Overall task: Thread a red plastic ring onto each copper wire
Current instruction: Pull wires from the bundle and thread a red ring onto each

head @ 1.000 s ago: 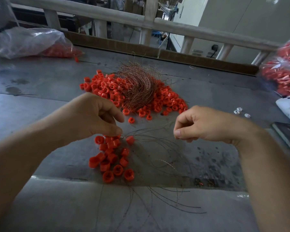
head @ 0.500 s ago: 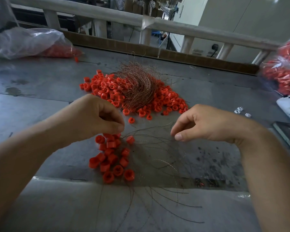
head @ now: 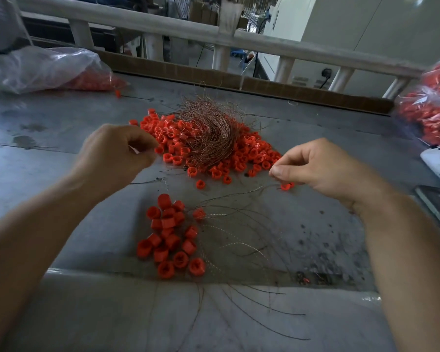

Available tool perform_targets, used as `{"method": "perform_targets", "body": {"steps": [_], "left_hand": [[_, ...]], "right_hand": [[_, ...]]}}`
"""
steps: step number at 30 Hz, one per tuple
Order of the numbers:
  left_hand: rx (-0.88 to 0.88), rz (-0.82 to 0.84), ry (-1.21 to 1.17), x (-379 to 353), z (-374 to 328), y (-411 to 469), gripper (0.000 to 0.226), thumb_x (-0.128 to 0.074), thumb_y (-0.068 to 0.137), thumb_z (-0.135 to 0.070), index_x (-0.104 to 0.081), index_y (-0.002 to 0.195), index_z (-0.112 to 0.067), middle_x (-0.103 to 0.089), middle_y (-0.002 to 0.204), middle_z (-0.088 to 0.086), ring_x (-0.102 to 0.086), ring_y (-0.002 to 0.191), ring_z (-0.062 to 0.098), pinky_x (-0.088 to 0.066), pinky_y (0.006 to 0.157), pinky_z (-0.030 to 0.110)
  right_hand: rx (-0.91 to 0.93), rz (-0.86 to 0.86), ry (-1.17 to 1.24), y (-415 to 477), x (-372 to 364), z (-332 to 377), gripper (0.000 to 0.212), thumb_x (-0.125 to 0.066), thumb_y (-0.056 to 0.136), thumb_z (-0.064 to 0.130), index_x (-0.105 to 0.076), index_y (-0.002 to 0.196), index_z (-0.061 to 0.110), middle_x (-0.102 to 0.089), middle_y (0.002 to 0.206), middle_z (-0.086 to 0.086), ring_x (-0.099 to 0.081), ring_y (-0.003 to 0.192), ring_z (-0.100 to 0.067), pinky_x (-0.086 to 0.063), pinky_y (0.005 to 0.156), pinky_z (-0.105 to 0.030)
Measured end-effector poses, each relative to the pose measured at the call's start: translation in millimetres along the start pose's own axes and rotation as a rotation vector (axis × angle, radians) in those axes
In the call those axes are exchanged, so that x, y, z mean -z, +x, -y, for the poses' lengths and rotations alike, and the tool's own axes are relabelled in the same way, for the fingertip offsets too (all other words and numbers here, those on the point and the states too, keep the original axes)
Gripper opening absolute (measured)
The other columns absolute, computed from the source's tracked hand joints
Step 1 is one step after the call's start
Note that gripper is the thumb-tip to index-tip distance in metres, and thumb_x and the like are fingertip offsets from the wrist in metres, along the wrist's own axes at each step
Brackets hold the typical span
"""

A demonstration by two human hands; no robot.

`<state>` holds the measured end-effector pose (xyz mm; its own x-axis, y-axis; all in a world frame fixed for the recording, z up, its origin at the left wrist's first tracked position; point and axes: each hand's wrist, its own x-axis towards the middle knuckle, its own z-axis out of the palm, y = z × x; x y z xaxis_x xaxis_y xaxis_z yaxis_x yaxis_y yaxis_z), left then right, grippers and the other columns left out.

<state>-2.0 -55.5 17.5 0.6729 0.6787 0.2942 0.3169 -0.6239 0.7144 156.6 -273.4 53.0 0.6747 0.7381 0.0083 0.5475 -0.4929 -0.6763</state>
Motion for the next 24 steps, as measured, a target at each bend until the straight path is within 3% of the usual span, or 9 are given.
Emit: {"method": "perform_targets", "body": {"steps": [3,6,9,11,14,18,21,24], "left_hand": [[-0.07,-0.029,0.136,-9,6,6,0.024,-0.063,0.084,-0.006,-0.068,0.105,-0.015,-0.063,0.093,0.003,-0.054,0.079,0.016,-0.037,0.073,0.024],[-0.121,0.015,0.199,-19,10,11,0.029,-0.06,0.086,-0.008,-0.065,0.114,-0.014,-0.059,0.107,0.008,-0.051,0.088,0.018,-0.036,0.078,0.026],[-0.124,0.068,0.273,-26,16,13,0.033,-0.06,0.086,-0.01,-0.063,0.118,-0.017,-0.057,0.109,0.009,-0.053,0.097,0.027,-0.038,0.084,0.032],[-0.146,0.089,0.305,-27,18,14,0.031,-0.061,0.086,-0.012,-0.064,0.116,-0.019,-0.053,0.1,0.003,-0.053,0.098,0.027,-0.039,0.085,0.034],[-0.18,0.081,0.301,-25,20,16,0.017,-0.065,0.083,-0.013,-0.069,0.098,-0.019,-0.051,0.093,-0.001,-0.05,0.085,0.02,-0.036,0.075,0.029],[-0.186,0.077,0.272,-26,19,16,0.01,-0.066,0.082,-0.012,-0.062,0.084,-0.022,-0.055,0.09,-0.001,-0.047,0.08,0.014,-0.033,0.071,0.027],[-0.108,-0.035,0.122,-17,13,14,0.009,-0.064,0.083,-0.011,-0.06,0.082,-0.019,-0.062,0.086,0.003,-0.053,0.077,0.019,-0.041,0.071,0.03],[-0.032,-0.053,-0.356,-7,-2,2,0.018,-0.067,0.079,-0.007,-0.061,0.075,-0.024,-0.067,0.07,-0.004,-0.06,0.063,0.014,-0.048,0.055,0.02]], "right_hand": [[-0.01,-0.08,0.047,3,0,-2,0.007,-0.069,0.079,0.02,-0.069,0.073,0.015,-0.071,0.077,-0.008,-0.068,0.078,-0.023,-0.054,0.077,-0.038],[0.002,-0.128,0.064,5,-1,-5,0.01,-0.068,0.08,0.021,-0.069,0.071,0.018,-0.071,0.074,-0.003,-0.065,0.066,-0.008,-0.049,0.062,-0.023],[0.016,-0.183,0.063,7,-2,-6,0.012,-0.066,0.081,0.021,-0.068,0.07,0.018,-0.07,0.068,-0.001,-0.063,0.062,-0.009,-0.05,0.064,-0.027],[0.019,-0.196,0.068,8,-3,-7,0.012,-0.066,0.081,0.022,-0.068,0.069,0.018,-0.069,0.068,-0.002,-0.063,0.063,-0.011,-0.05,0.066,-0.03],[0.018,-0.192,0.074,8,-3,-7,0.012,-0.066,0.082,0.023,-0.068,0.07,0.018,-0.07,0.069,-0.001,-0.064,0.065,-0.011,-0.05,0.064,-0.028],[0.006,-0.184,0.045,7,-7,-4,0.014,-0.066,0.082,0.022,-0.068,0.069,0.018,-0.07,0.073,-0.006,-0.065,0.071,-0.017,-0.051,0.062,-0.026],[0.004,-0.182,-0.016,6,-11,-2,0.013,-0.066,0.082,0.025,-0.067,0.069,0.022,-0.068,0.071,0.001,-0.065,0.07,-0.017,-0.049,0.064,-0.025],[0.006,-0.186,-0.092,5,-15,0,0.012,-0.066,0.082,0.026,-0.067,0.072,0.022,-0.065,0.07,0.008,-0.06,0.069,-0.008,-0.045,0.064,-0.02]]}}
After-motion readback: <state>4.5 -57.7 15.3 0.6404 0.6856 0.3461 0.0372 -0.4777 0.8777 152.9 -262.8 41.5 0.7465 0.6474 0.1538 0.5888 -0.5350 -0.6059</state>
